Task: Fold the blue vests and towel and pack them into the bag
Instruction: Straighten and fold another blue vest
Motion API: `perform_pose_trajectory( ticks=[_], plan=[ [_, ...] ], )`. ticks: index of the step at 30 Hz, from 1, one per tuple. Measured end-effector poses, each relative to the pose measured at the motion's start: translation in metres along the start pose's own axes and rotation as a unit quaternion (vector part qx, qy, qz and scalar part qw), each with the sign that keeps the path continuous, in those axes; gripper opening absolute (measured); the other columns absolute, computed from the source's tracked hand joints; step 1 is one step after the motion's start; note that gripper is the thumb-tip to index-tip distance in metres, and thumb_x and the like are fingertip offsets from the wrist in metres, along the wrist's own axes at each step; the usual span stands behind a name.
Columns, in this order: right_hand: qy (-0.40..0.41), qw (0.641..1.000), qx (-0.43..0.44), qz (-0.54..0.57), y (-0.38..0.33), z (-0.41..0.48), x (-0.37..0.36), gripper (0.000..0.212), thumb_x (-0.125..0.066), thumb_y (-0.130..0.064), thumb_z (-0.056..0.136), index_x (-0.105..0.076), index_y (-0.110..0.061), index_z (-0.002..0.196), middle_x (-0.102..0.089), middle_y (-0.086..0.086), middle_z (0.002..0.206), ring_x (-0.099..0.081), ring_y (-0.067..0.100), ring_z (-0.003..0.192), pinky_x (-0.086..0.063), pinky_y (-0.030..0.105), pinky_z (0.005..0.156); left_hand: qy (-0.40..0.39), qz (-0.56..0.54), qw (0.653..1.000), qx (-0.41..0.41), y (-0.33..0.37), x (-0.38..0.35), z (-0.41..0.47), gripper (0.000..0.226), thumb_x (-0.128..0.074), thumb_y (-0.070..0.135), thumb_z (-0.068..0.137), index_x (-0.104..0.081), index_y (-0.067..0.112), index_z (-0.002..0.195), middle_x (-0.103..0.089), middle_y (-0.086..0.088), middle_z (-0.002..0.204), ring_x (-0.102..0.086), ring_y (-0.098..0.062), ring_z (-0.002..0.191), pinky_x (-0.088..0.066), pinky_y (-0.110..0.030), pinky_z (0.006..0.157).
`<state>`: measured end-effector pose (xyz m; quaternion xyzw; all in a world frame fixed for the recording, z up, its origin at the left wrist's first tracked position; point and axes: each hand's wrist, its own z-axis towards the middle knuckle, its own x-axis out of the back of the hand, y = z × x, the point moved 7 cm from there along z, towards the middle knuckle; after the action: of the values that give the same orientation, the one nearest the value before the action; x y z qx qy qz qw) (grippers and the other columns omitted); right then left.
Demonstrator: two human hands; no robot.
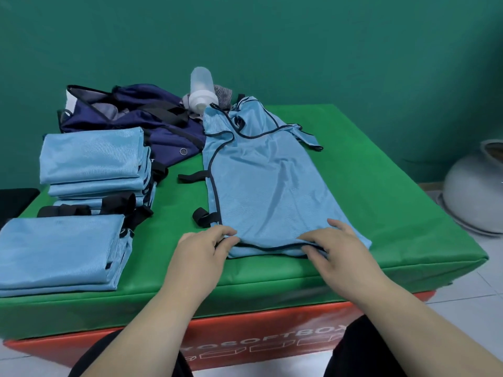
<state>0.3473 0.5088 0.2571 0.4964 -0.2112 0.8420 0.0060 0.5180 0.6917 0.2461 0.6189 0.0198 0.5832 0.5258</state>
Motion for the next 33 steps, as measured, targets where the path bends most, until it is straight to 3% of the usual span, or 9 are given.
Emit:
perform_pose_trajectory(
  ticks=[4,7,11,14,18,22,25,30,33],
  plan=[
    [-0.013,1.0,-0.024,0.009,0.004,0.006,-0.006,0.022,-0.057,-0.026,0.092,-0.072,-0.026,0.107,-0.073,-0.013,0.092,-0.058,0.006,0.088,-0.031,0.036,0.114,-0.026,0.007,0.999,-0.02,0.001,0.0,0.005,0.023,-0.053,0.043,0.096,-0.07,0.036,0.11,-0.067,0.017,0.083,-0.05,-0.019,0.101,-0.044,-0.033,0.081],
    [-0.001,0.999,-0.04,0.017,0.0,0.008,-0.003,0.021,-0.061,-0.017,0.094,-0.074,-0.021,0.11,-0.075,-0.009,0.102,-0.047,0.009,0.106,-0.03,0.034,0.11,-0.039,0.004,0.999,-0.022,-0.001,0.0,0.006,0.029,-0.047,0.046,0.097,-0.068,0.038,0.115,-0.066,0.016,0.086,-0.052,-0.02,0.099,-0.046,-0.036,0.083],
    [-0.042,0.995,-0.092,0.026,0.002,0.01,-0.006,0.024,-0.058,-0.02,0.099,-0.07,-0.027,0.118,-0.067,-0.021,0.102,-0.05,0.019,0.114,-0.032,0.024,0.1,-0.06,-0.007,0.998,-0.032,-0.002,0.002,0.004,0.027,-0.048,0.04,0.1,-0.062,0.041,0.123,-0.062,0.027,0.099,-0.055,-0.019,0.103,-0.044,-0.034,0.085],
    [-0.057,0.992,-0.111,0.033,0.008,0.011,-0.01,0.024,-0.055,-0.025,0.1,-0.068,-0.031,0.119,-0.06,-0.024,0.091,-0.051,0.02,0.118,-0.04,0.028,0.091,-0.099,0.0,0.993,-0.06,0.001,0.005,-0.003,0.043,-0.053,0.023,0.092,-0.053,0.051,0.126,-0.049,0.039,0.113,-0.04,-0.005,0.112,-0.033,-0.02,0.093],
    [-0.056,0.988,-0.14,0.043,0.013,0.012,-0.011,0.024,-0.054,-0.025,0.1,-0.068,-0.031,0.119,-0.056,-0.025,0.087,-0.047,0.02,0.127,-0.042,0.03,0.091,-0.096,0.031,0.991,-0.09,0.005,0.011,-0.005,0.063,-0.058,0.008,0.088,-0.043,0.057,0.124,-0.045,0.038,0.113,-0.023,0.029,0.109,-0.022,-0.007,0.096],
    [-0.063,0.985,-0.151,0.05,0.013,0.013,-0.012,0.024,-0.053,-0.025,0.101,-0.068,-0.03,0.119,-0.055,-0.024,0.088,-0.047,0.02,0.128,-0.039,0.028,0.087,-0.075,0.045,0.991,-0.104,0.002,0.006,-0.002,0.044,-0.062,0.021,0.089,-0.061,0.047,0.125,-0.056,0.03,0.111,-0.041,0.01,0.105,-0.024,-0.02,0.1],
    [-0.075,0.982,-0.164,0.057,0.012,0.012,-0.011,0.025,-0.051,-0.026,0.101,-0.066,-0.031,0.121,-0.057,-0.018,0.095,-0.039,0.019,0.138,-0.039,0.029,0.091,-0.065,0.042,0.992,-0.103,0.004,0.003,-0.001,0.04,-0.049,0.036,0.083,-0.068,0.042,0.118,-0.058,0.029,0.104,-0.037,0.019,0.105,-0.025,-0.023,0.099],
    [-0.091,0.98,-0.166,0.064,0.007,0.011,-0.01,0.027,-0.052,-0.029,0.101,-0.065,-0.034,0.124,-0.066,-0.017,0.121,-0.03,0.021,0.147,-0.03,0.03,0.111,-0.03,0.015,0.991,-0.127,0.017,0.002,-0.005,0.04,-0.043,0.039,0.085,-0.07,0.038,0.114,-0.056,0.03,0.103,-0.04,0.011,0.109,-0.021,-0.017,0.102],
    [-0.076,0.988,-0.115,0.07,-0.004,0.01,-0.004,0.032,-0.053,-0.035,0.097,-0.064,-0.029,0.126,-0.062,-0.018,0.118,-0.037,0.001,0.132,-0.026,0.034,0.119,0.005,-0.005,0.992,-0.13,0.022,0.007,-0.007,0.033,-0.047,0.036,0.085,-0.072,0.037,0.106,-0.054,0.037,0.101,-0.039,0.019,0.109,-0.022,-0.013,0.1]
  ],
)
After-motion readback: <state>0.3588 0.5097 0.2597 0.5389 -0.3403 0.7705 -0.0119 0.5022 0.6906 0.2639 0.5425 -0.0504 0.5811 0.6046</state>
